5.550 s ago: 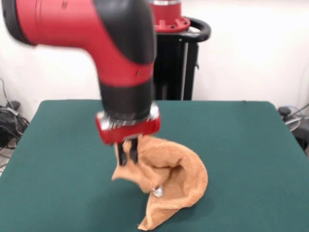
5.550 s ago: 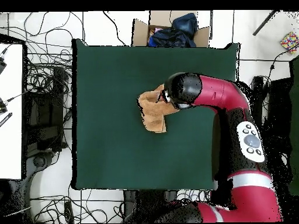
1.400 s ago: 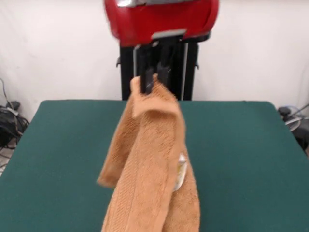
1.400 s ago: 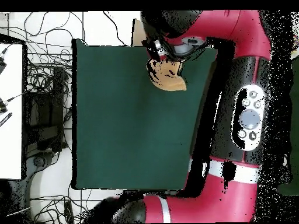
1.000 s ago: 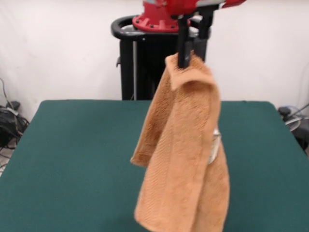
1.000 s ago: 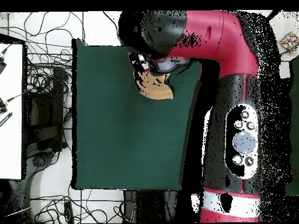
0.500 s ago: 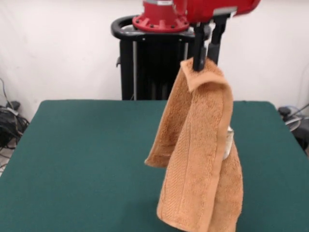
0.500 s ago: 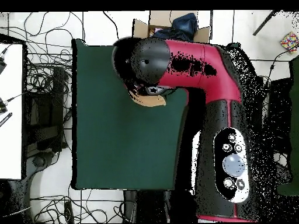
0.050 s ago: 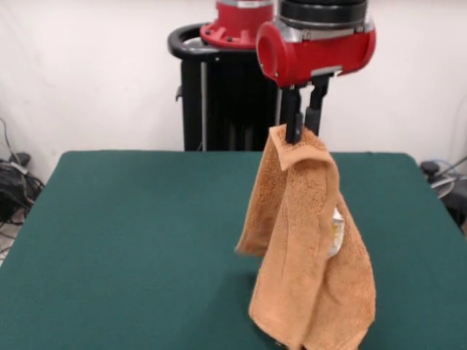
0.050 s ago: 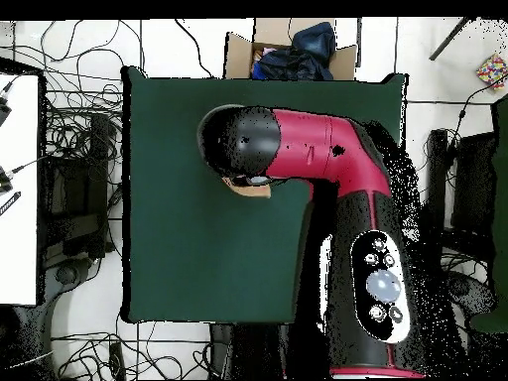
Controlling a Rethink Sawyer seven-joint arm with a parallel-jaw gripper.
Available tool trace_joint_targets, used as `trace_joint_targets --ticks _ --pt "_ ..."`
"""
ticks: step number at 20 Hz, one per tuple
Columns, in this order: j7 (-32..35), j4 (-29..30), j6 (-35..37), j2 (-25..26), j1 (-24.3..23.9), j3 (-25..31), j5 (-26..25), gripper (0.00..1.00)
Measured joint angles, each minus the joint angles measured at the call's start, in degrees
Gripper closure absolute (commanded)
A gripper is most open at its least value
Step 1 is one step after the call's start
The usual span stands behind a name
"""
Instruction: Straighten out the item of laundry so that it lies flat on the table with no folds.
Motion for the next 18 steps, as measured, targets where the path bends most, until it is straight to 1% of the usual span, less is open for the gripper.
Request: trace_joint_targets --ticks 2,8,10,12,13,18 --pt "0.0 0.7 -0.1 -0.1 -0.1 0.0 0.0 1.0" --pt "0.0 5.6 -2.6 -0.7 -0.5 -0.4 0.0 1.0" --pt "0.0 8.7 -5.6 -0.9 -0.7 -0.9 0.0 1.0" --pt "0.0 9.8 -6.8 -0.9 -0.7 -1.0 0.0 1.0" --pt "0.0 12.5 -10.3 -0.9 -0.9 -1.1 0.0 1.0" --pt "0.0 17.1 -16.4 -1.0 -0.8 -1.2 0.0 1.0"
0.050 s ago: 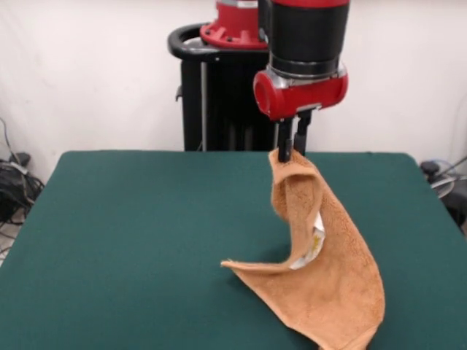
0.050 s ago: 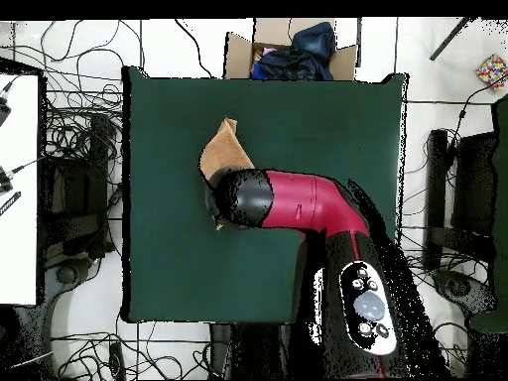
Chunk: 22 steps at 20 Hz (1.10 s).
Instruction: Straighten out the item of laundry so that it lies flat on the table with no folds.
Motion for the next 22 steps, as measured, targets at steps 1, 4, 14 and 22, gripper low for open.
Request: trace_joint_targets --ticks 1,4,14,22 --pt "0.0 0.9 -1.0 0.0 0.0 0.0 0.0 1.0" --pt "0.0 3.1 -2.1 -0.7 0.4 -0.2 0.2 1.0" --pt "1.4 2.2 13.7 -8.4 5.8 -2.6 1.6 1.0" --pt "1.4 -11.6 31.8 -7.5 5.3 -2.6 0.5 1.0"
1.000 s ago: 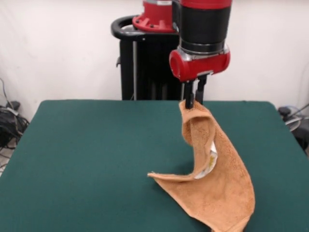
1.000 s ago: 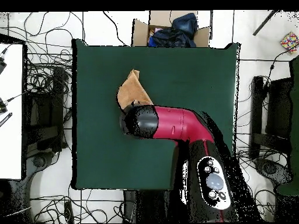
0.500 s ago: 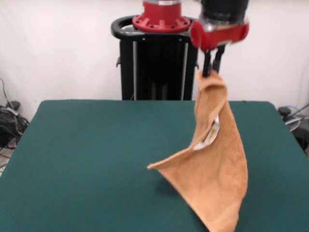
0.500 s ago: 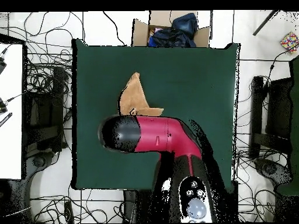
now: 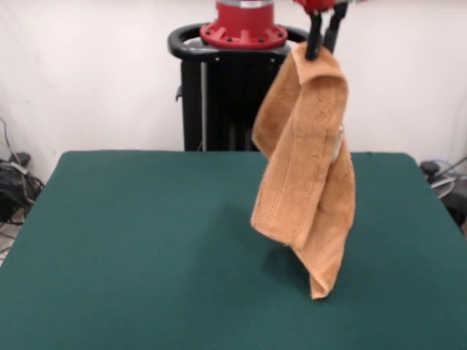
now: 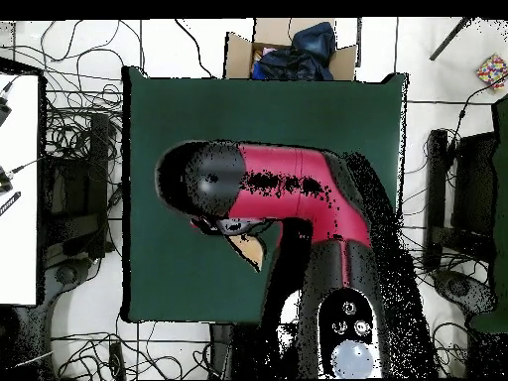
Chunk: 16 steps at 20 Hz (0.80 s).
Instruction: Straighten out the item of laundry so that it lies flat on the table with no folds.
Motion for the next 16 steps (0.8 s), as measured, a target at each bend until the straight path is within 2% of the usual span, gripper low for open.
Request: trace_joint_targets --ticks 2,4,5,7,13,14,16 --pt "0.0 -4.0 3.0 1.0 -0.4 0.0 -0.5 1.0" --pt "0.0 -10.8 6.3 3.4 -1.2 0.1 -1.4 1.0" --pt "0.0 -11.7 6.5 3.7 -1.3 0.1 -1.6 1.0" --pt "0.0 -18.1 8.2 6.8 -2.2 0.2 -2.3 1.0" --pt "0.0 -30.6 11.1 14.1 -3.0 1.1 -4.1 1.0" --pt "0.0 -34.1 12.4 16.3 -3.1 1.5 -4.7 1.0" --pt "0.0 -37.1 13.7 18.1 -3.1 1.9 -5.3 1.0"
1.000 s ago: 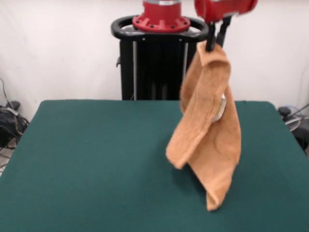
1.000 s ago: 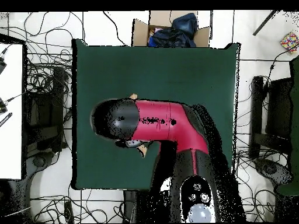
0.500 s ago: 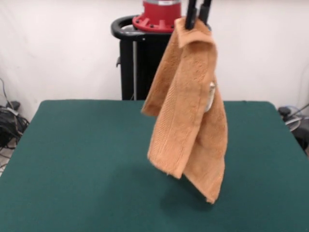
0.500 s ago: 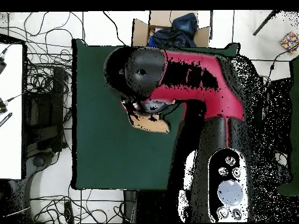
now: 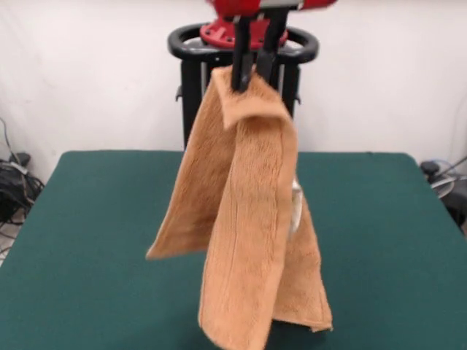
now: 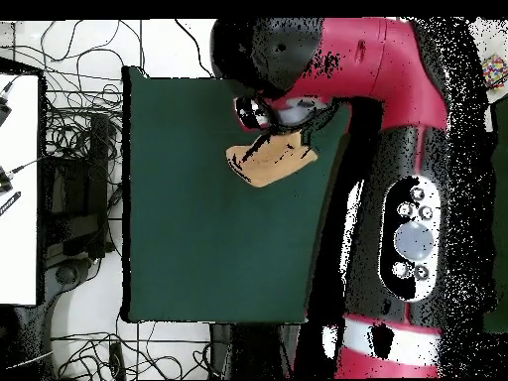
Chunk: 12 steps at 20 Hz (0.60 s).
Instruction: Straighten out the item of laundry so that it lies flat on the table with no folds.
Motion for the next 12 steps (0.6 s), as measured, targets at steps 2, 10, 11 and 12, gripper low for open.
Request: trace_joint_targets --ticks 2,10,11,12 --pt "0.0 -6.2 3.2 3.8 0.0 1.1 -1.5 1.0" --pt "-2.1 -26.2 16.0 15.0 0.0 8.0 -9.3 1.0" --pt "-2.7 -28.2 17.3 16.0 0.0 9.2 -10.7 1.0" --pt "-3.2 -29.5 18.1 16.5 -0.1 10.0 -11.6 1.0"
